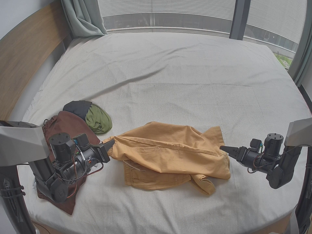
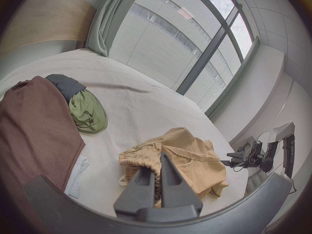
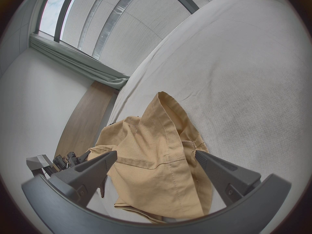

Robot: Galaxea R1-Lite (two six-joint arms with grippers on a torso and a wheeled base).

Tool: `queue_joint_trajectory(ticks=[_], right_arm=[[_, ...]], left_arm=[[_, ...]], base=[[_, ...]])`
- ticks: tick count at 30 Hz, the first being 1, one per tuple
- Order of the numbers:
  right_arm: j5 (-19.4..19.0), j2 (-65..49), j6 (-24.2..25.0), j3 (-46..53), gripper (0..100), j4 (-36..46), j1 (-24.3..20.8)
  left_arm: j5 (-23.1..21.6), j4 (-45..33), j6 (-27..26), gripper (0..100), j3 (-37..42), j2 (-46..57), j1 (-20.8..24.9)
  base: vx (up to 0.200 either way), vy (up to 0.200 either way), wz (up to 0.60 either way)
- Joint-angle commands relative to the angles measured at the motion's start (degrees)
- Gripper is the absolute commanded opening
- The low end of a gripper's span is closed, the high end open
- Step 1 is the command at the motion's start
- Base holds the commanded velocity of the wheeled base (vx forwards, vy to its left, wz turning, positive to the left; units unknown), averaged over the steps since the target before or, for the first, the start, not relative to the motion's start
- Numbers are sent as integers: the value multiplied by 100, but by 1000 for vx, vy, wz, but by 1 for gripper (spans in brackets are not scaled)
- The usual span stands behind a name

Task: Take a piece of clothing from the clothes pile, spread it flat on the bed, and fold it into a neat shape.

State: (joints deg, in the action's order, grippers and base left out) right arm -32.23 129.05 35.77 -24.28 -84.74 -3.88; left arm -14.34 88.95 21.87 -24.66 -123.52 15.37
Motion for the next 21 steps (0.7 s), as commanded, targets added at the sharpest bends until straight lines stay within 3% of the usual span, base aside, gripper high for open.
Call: queue_joint_trajectory(ticks=[1,11,21], right_arm=[[-11,243,53,-33,100,-131,-140],[-81,384,53,99,100,-342,-228],[-793,-275,44,389,100,-351,-52]], left_arm=[[1,25,1,0,-12,-6,-8],[1,25,1,0,-21,-76,-8],[1,25,1,0,-65,-138,-8]], base=[[0,0,0],[0,0,0],[0,0,0]])
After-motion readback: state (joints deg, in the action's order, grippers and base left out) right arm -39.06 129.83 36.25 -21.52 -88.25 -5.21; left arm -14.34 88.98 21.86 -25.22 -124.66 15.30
